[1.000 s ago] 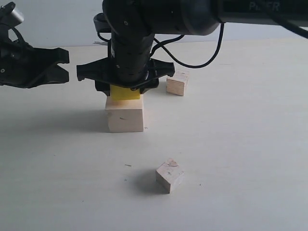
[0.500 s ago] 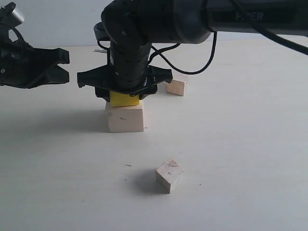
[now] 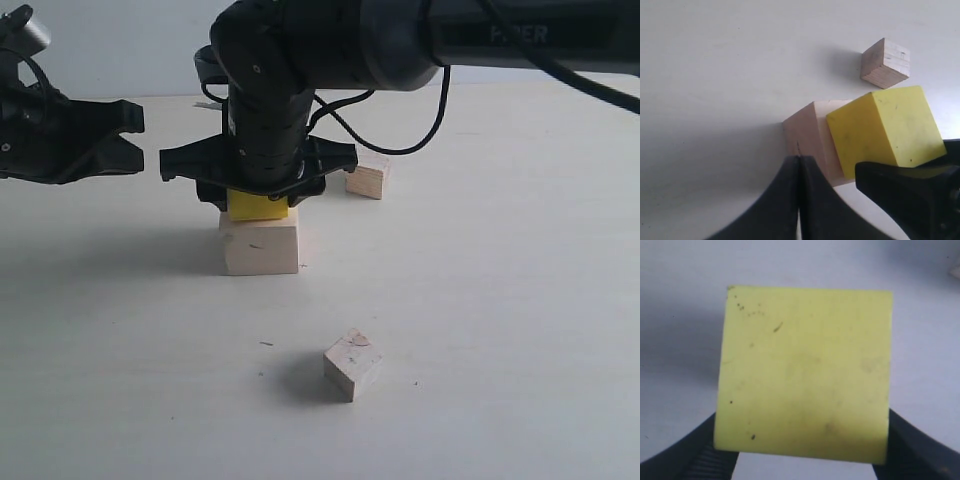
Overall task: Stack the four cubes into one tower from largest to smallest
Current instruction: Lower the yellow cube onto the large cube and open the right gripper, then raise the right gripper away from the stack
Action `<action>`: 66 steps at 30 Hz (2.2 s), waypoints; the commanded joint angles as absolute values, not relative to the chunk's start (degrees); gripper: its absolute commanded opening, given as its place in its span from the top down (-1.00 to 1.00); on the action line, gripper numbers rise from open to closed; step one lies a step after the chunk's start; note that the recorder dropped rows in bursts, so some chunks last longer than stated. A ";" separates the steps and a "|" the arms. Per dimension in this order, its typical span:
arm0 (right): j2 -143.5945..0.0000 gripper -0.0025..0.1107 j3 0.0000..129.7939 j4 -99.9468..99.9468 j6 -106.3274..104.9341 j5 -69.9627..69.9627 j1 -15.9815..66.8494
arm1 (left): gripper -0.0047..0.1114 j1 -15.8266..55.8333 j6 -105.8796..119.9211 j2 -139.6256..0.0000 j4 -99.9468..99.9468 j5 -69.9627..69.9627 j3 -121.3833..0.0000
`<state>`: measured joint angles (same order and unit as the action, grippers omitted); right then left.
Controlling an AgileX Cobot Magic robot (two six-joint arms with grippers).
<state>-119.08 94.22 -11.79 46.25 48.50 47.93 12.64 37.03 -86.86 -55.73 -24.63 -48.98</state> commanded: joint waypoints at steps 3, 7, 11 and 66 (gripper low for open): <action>-118.81 0.11 94.76 -11.67 46.60 47.98 47.99 | 0.92 12.55 36.97 -86.54 -56.30 -24.61 -48.88; -118.81 -0.33 94.76 -10.90 46.60 47.98 47.99 | 0.92 12.55 36.97 -86.54 -56.30 -24.87 -48.88; -118.81 -0.34 94.76 -10.49 46.60 47.98 47.99 | 0.92 12.55 36.97 -86.54 -56.30 -25.27 -48.88; -98.15 0.56 94.76 -17.38 30.67 57.51 47.99 | 0.92 12.55 37.08 -86.54 -55.83 -26.06 -48.88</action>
